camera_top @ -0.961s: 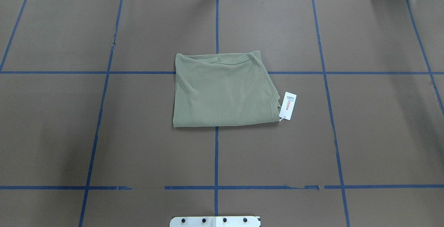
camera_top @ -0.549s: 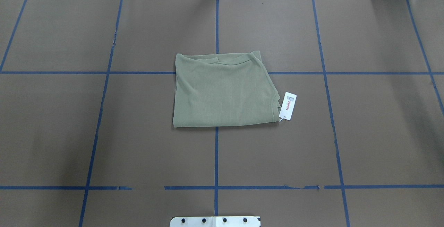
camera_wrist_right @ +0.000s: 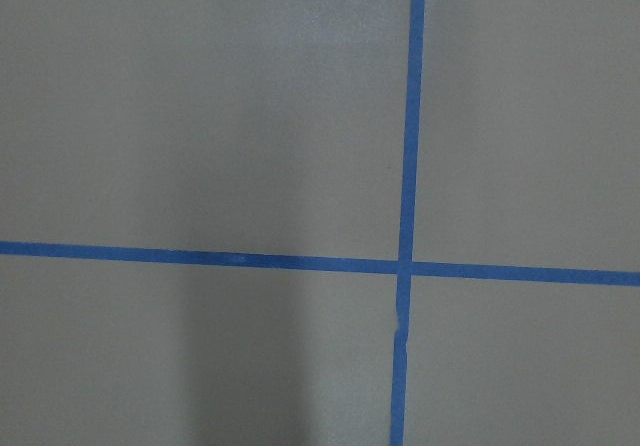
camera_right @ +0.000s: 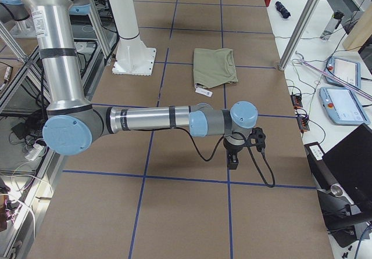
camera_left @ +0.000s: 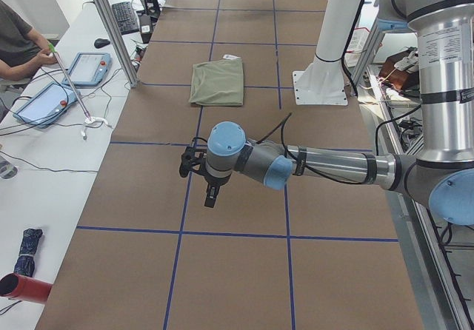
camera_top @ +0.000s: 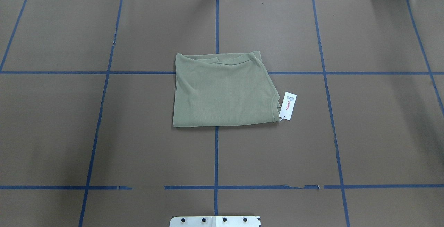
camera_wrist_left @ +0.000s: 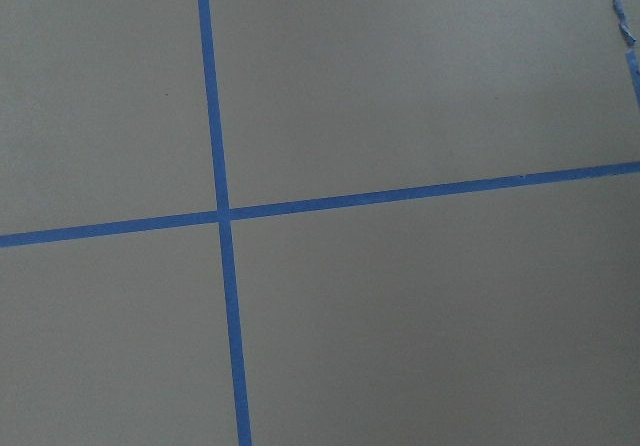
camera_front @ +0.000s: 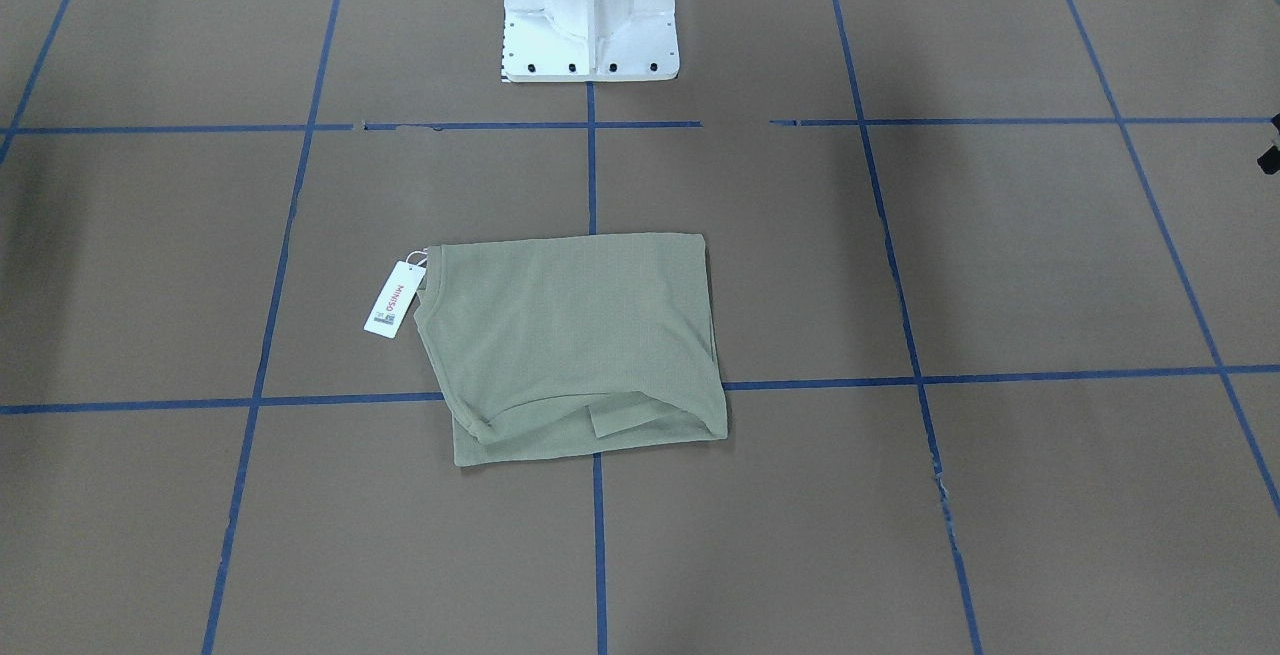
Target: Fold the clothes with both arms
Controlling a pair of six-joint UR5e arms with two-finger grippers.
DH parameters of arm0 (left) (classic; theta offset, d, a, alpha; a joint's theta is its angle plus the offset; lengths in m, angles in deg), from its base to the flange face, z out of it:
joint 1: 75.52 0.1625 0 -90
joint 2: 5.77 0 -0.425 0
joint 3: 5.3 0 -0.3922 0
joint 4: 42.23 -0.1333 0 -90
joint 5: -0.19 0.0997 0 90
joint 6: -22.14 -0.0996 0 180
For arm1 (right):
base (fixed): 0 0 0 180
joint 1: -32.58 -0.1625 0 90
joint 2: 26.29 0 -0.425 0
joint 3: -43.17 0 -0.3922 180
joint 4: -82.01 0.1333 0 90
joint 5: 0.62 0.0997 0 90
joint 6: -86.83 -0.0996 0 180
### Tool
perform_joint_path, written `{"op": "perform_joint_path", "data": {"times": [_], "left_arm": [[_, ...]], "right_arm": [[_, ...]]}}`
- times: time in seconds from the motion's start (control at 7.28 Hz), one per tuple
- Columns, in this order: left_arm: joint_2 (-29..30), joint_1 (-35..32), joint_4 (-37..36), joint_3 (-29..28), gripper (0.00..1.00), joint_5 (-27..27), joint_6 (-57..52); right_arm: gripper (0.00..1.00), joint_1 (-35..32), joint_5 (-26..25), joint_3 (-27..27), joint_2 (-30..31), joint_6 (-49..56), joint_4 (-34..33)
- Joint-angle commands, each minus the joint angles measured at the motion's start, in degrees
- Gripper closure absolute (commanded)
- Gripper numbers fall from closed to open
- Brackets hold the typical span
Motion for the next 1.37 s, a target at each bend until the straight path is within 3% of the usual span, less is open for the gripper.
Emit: {"op": "perform_joint_path", "data": {"times": [0.0, 0.41, 0.55, 0.82, 1.24], "left_arm": [[0.1, -0.3, -2.1, -0.4, 0.00, -0.1, -3.9], [3.1, -0.1, -14.2, -0.4, 0.00, 0.2, -4.0], [2.6, -0.3, -15.3, 0.3, 0.00, 0.3, -4.2], [2.4, -1.2, -17.4, -0.3, 0.00, 0.4, -15.5], [1.0, -1.7, -18.1, 1.9, 0.00, 0.4, -19.2]], "right_arm": [[0.00, 0.1, -0.1, 0.0, 0.7, 0.0, -0.1], [0.00, 0.1, -1.8, -3.1, 1.4, -0.1, -1.3], [0.00, 0.2, -2.1, -3.2, 1.5, -0.1, -1.8], [0.00, 0.3, -2.0, -3.2, 1.8, -0.1, -1.8], [0.00, 0.8, -1.5, -3.3, 2.0, -0.1, -1.6]]}}
